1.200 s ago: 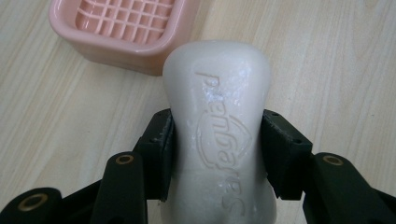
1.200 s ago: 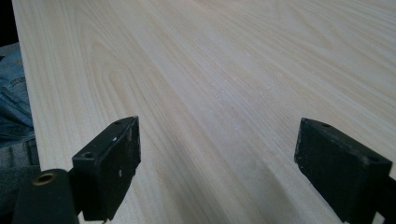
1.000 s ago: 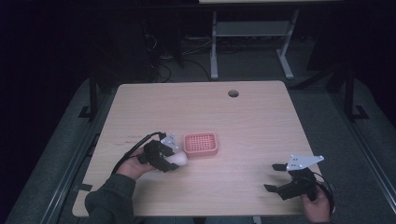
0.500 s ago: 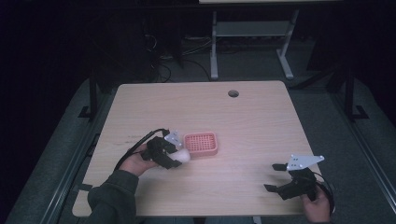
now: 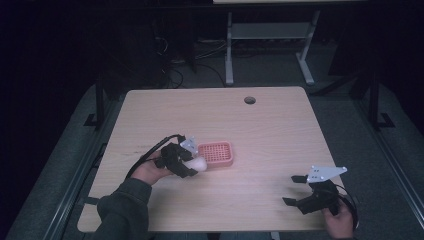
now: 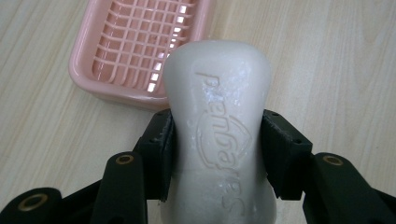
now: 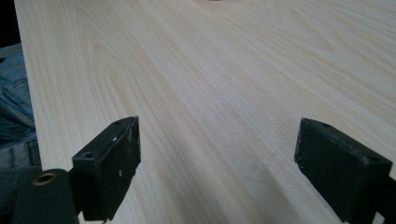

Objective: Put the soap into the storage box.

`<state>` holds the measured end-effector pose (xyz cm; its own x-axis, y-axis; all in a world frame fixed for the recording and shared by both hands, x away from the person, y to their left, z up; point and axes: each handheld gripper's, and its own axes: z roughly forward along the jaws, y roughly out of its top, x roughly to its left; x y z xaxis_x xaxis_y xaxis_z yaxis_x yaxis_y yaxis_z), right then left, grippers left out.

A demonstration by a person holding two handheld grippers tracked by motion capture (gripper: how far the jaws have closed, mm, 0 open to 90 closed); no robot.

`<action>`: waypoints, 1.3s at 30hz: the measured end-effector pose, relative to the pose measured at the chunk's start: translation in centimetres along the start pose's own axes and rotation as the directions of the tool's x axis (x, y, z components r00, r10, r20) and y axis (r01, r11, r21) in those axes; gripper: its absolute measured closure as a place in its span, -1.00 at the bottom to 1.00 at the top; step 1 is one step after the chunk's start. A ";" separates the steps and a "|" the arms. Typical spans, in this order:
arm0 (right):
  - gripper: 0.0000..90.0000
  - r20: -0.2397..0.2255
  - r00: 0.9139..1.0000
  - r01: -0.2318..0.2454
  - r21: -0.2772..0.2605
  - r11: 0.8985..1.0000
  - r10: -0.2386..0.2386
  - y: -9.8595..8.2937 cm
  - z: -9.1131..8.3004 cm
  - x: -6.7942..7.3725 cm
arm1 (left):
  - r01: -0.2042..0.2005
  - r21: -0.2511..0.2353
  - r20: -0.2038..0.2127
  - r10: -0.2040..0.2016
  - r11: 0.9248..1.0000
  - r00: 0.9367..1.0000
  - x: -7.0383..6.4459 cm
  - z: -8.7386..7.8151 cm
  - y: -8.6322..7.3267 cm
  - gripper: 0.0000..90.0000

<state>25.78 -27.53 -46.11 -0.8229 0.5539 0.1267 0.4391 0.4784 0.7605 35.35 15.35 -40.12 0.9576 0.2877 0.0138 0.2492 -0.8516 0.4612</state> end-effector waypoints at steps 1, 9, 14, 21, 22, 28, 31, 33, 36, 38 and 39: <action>-0.69 0.000 1.000 0.001 -0.002 1.000 -0.001 0.0 0.0 0.0 | -0.001 0.001 -0.002 0.001 1.000 1.000 0.0 0.0 0.0 0.10; -0.69 -0.001 1.000 0.006 -0.003 1.000 -0.006 0.0 0.0 -0.1 | -0.009 0.007 -0.003 0.009 1.000 1.000 0.3 -0.1 0.6 0.10; -0.69 -0.001 1.000 0.005 -0.003 1.000 -0.005 0.0 0.0 0.0 | -0.018 0.005 -0.004 0.018 1.000 1.000 0.4 -0.2 1.3 0.10; -0.69 -0.003 1.000 0.005 -0.005 1.000 -0.005 0.0 0.0 -0.1 | -0.033 0.017 0.014 0.033 0.999 0.999 0.7 0.3 2.1 0.10; -0.69 -0.003 1.000 0.005 -0.005 1.000 -0.005 0.0 0.0 -0.1 | -0.036 0.021 0.013 0.036 0.999 0.999 0.7 0.3 2.2 0.10; -0.69 -0.004 1.000 0.004 -0.007 1.000 -0.004 0.0 -0.1 -0.1 | -0.033 0.002 0.022 0.033 0.999 0.999 1.1 0.4 2.7 0.10; -0.69 -0.004 1.000 0.004 -0.007 1.000 -0.004 0.0 0.0 -0.1 | -0.036 0.009 0.021 0.036 0.999 0.999 1.2 0.6 3.0 0.10; -0.69 -0.005 1.000 0.004 -0.008 1.000 -0.004 0.0 0.0 -0.1 | -0.043 0.012 0.019 0.042 0.999 0.999 1.3 0.6 3.2 0.10; -0.69 -0.005 1.000 0.004 -0.008 1.000 -0.004 0.0 0.0 -0.1 | -0.044 0.015 0.018 0.044 0.999 0.999 1.4 0.7 3.5 0.10; -0.69 -0.005 1.000 0.004 -0.008 1.000 -0.004 0.0 0.0 -0.1 | -0.047 0.016 0.019 0.047 0.999 0.999 1.5 0.7 3.8 0.10; -0.69 -0.006 1.000 0.004 -0.007 1.000 -0.004 0.0 0.0 -0.1 | -0.046 0.015 0.019 0.046 0.999 0.999 1.5 0.7 3.9 0.10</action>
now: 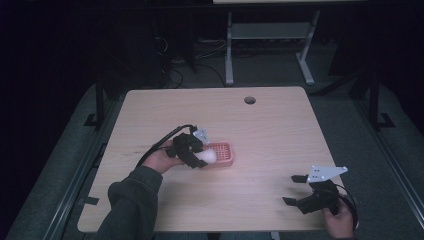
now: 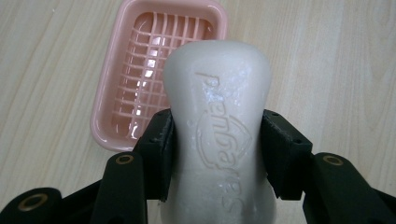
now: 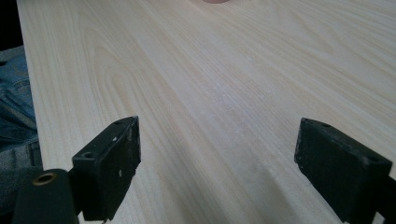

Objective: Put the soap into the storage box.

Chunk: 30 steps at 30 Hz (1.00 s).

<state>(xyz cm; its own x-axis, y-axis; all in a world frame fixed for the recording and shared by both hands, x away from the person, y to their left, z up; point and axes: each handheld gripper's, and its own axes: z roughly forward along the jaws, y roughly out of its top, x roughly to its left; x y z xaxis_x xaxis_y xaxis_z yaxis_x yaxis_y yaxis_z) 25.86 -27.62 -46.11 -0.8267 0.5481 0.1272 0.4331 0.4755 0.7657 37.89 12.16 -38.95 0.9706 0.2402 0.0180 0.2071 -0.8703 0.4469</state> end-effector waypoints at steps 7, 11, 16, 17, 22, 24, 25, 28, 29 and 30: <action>-0.69 0.000 1.000 0.000 -0.006 1.000 0.000 0.0 -0.1 -0.1 | -0.009 -0.003 0.004 0.009 1.000 1.000 0.3 0.1 0.6 0.09; -0.69 0.001 1.000 -0.003 -0.007 1.000 0.003 0.0 -0.1 0.0 | -0.015 -0.001 0.007 0.015 1.000 1.000 0.5 0.3 0.9 0.09; -0.69 0.001 1.000 -0.006 -0.009 1.000 0.006 0.0 -0.1 0.0 | -0.016 -0.002 0.005 0.016 1.000 1.000 0.8 0.4 1.2 0.10; -0.69 0.001 1.000 -0.005 -0.009 1.000 0.005 0.0 -0.1 0.0 | -0.012 -0.012 0.008 0.012 1.000 1.000 0.9 0.4 1.3 0.10; -0.69 0.000 1.000 -0.002 -0.007 1.000 0.002 0.0 -0.1 -0.1 | -0.003 -0.013 0.008 0.003 1.000 1.000 1.3 0.6 1.3 0.10; -0.69 0.000 1.000 -0.004 -0.008 1.000 0.004 0.0 -0.1 0.0 | -0.002 -0.003 0.007 0.002 1.000 1.000 1.5 0.7 1.4 0.09; -0.69 0.001 1.000 -0.002 -0.007 1.000 0.002 0.0 -0.1 -0.1 | 0.001 -0.003 0.007 -0.001 1.000 1.000 1.6 0.8 1.5 0.10; -0.69 0.000 1.000 -0.004 -0.009 1.000 0.004 -0.1 -0.2 -0.1 | -0.005 0.000 0.009 0.005 1.000 1.000 1.7 0.8 1.7 0.10; -0.69 0.000 1.000 -0.004 -0.009 1.000 0.004 -0.1 -0.2 -0.1 | -0.006 0.001 0.008 0.006 1.000 1.000 1.7 0.9 1.9 0.09; -0.69 0.000 1.000 -0.004 -0.009 1.000 0.004 -0.1 -0.2 -0.1 | -0.007 0.004 0.006 0.007 1.000 1.000 1.7 0.9 2.0 0.09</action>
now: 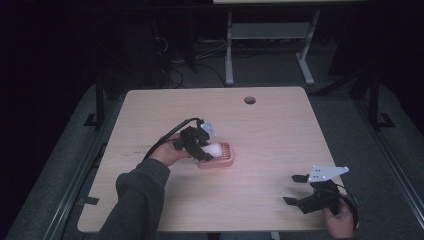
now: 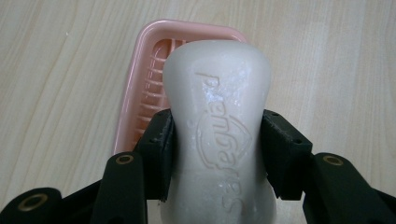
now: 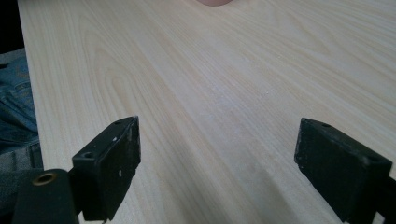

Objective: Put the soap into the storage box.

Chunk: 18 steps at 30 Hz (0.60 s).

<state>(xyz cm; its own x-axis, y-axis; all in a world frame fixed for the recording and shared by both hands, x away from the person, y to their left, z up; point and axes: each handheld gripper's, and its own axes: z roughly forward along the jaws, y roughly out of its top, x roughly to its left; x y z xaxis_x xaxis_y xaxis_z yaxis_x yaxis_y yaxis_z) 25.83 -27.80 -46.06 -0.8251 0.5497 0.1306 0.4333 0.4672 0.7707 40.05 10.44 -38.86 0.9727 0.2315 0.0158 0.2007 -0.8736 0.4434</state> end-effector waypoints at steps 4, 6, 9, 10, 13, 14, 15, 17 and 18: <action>-0.69 0.000 1.000 0.001 0.000 1.000 -0.001 0.0 0.0 0.0 | -0.007 0.005 -0.002 0.007 1.000 1.000 0.1 0.1 0.5 0.10; -0.69 0.000 1.000 0.000 -0.001 1.000 0.000 0.0 0.0 0.0 | 0.003 -0.005 0.002 -0.003 1.000 1.000 0.2 0.2 0.6 0.10; -0.69 0.000 1.000 0.000 -0.001 1.000 0.000 0.0 0.0 0.0 | 0.001 0.001 0.002 -0.001 1.000 1.000 0.5 0.4 0.7 0.10; -0.69 -0.001 1.000 0.000 -0.001 1.000 0.000 0.0 0.0 0.0 | 0.000 0.004 0.001 0.000 1.000 1.000 0.5 0.6 0.7 0.10; -0.69 -0.001 1.000 0.001 -0.001 1.000 -0.001 0.0 0.0 0.0 | 0.000 0.015 0.007 0.000 1.000 1.000 0.6 0.9 0.9 0.10; -0.69 -0.001 1.000 0.000 -0.002 1.000 0.000 0.0 0.0 0.0 | -0.001 0.015 0.005 0.001 1.000 1.000 0.7 1.0 1.0 0.10; -0.69 -0.001 1.000 -0.004 -0.004 1.000 0.004 0.0 0.0 0.0 | 0.005 0.016 0.010 -0.005 1.000 1.000 0.8 1.3 1.0 0.09; -0.69 -0.001 1.000 -0.003 -0.004 1.000 0.003 0.0 0.0 0.0 | 0.009 0.018 0.009 -0.009 1.000 1.000 0.9 1.5 1.0 0.10; -0.69 -0.001 1.000 -0.003 -0.005 1.000 0.003 -0.1 0.0 0.0 | 0.010 0.023 0.010 -0.010 1.000 1.000 1.0 1.6 1.0 0.09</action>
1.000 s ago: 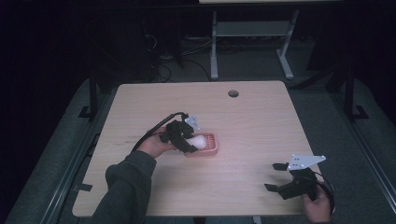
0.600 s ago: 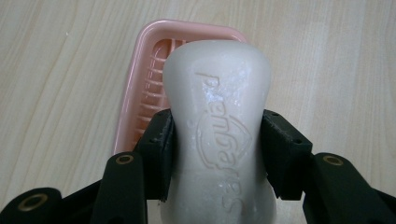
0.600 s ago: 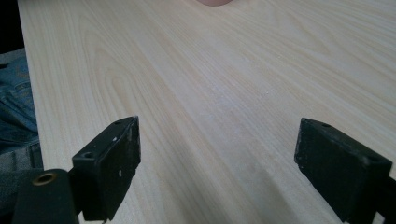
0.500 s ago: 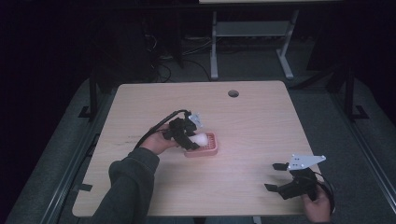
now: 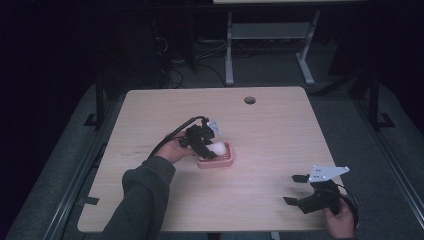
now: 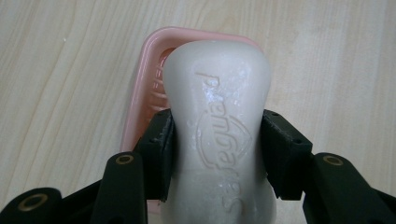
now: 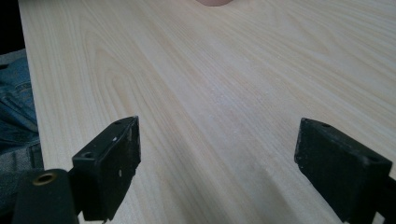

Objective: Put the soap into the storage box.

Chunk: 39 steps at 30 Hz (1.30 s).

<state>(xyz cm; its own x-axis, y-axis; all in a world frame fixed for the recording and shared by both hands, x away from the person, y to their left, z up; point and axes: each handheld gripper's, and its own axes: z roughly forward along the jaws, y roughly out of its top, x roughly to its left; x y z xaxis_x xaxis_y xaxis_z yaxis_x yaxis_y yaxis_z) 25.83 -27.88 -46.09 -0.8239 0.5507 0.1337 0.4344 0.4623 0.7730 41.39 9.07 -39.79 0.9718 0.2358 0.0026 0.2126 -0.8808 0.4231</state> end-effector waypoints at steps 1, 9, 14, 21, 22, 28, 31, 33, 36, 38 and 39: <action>-0.69 0.000 1.000 0.000 0.000 1.000 0.000 0.0 0.0 0.0 | 0.000 0.000 -0.001 0.000 1.000 1.000 0.0 0.1 0.0 0.10; -0.69 -0.001 1.000 0.000 -0.001 1.000 0.000 0.0 0.0 0.0 | 0.006 0.017 -0.002 -0.005 1.000 1.000 0.3 1.0 0.0 0.09; -0.69 -0.001 1.000 0.001 0.000 1.000 -0.001 0.0 0.0 0.0 | 0.003 0.027 0.006 -0.003 1.000 1.000 0.5 1.6 0.1 0.09; -0.69 -0.002 1.000 0.001 -0.002 1.000 -0.001 0.0 0.0 0.0 | 0.004 0.035 0.010 -0.005 0.999 1.000 0.7 2.0 0.1 0.09; -0.69 -0.002 1.000 0.001 -0.002 1.000 -0.001 0.0 0.0 0.0 | 0.005 0.035 0.009 -0.005 0.999 1.000 0.7 2.1 0.1 0.09; -0.69 -0.003 1.000 0.001 -0.002 1.000 -0.001 0.0 0.0 0.0 | 0.005 0.043 0.010 -0.006 0.999 1.000 0.8 2.4 0.2 0.09; -0.68 -0.002 1.000 0.001 -0.001 1.000 -0.001 0.0 0.0 0.0 | 0.013 0.043 0.011 -0.014 0.999 1.000 0.9 2.5 0.2 0.10; -0.69 -0.003 1.000 0.002 -0.002 1.000 -0.002 0.0 0.0 -0.1 | 0.012 0.045 0.011 -0.013 0.999 1.000 1.0 2.6 0.2 0.10; -0.69 -0.003 1.000 0.002 -0.002 1.000 -0.002 0.0 0.0 0.0 | 0.012 0.040 0.007 -0.012 0.999 1.000 1.1 2.6 0.3 0.09; -0.69 -0.002 1.000 0.003 -0.002 1.000 -0.003 -0.1 -0.1 -0.1 | 0.012 0.039 0.006 -0.012 0.999 1.000 1.1 2.6 0.3 0.09; -0.69 -0.002 1.000 0.002 -0.002 1.000 -0.002 -0.1 -0.1 -0.1 | 0.013 0.040 0.005 -0.013 0.999 1.000 1.1 2.6 0.3 0.09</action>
<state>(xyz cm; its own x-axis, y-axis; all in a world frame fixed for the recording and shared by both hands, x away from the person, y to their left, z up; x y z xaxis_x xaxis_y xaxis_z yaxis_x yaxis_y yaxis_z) 25.83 -27.99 -46.10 -0.8257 0.5481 0.1333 0.4318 0.4622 0.7746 42.75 7.97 -41.96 0.9695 0.2451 -0.0075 0.2289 -0.8934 0.3865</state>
